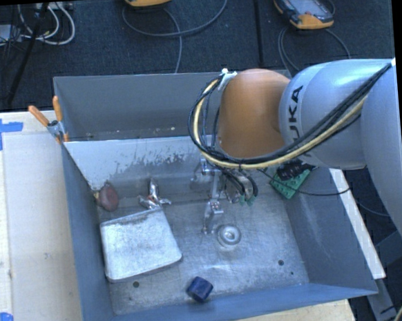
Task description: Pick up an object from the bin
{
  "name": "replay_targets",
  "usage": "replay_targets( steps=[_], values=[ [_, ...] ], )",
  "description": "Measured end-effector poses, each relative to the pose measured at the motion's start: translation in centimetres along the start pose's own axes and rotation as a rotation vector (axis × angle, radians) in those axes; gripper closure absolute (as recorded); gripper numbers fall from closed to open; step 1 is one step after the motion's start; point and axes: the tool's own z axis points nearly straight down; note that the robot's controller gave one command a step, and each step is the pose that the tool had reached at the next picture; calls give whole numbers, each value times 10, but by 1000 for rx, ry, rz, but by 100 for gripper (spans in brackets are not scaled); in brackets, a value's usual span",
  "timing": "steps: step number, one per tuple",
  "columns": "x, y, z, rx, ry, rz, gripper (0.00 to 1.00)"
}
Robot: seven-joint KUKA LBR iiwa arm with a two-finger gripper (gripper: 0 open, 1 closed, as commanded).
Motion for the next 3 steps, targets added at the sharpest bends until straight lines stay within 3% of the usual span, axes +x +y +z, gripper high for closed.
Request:
replay_targets(
  steps=[1, 2, 3],
  values=[
    [22, -51, 73, 1, 5, -152, 0],
    [96, -7, 35, 0, 4, -317, 0],
    [119, 17, 77, 4, -17, -489, 0]
  ],
)
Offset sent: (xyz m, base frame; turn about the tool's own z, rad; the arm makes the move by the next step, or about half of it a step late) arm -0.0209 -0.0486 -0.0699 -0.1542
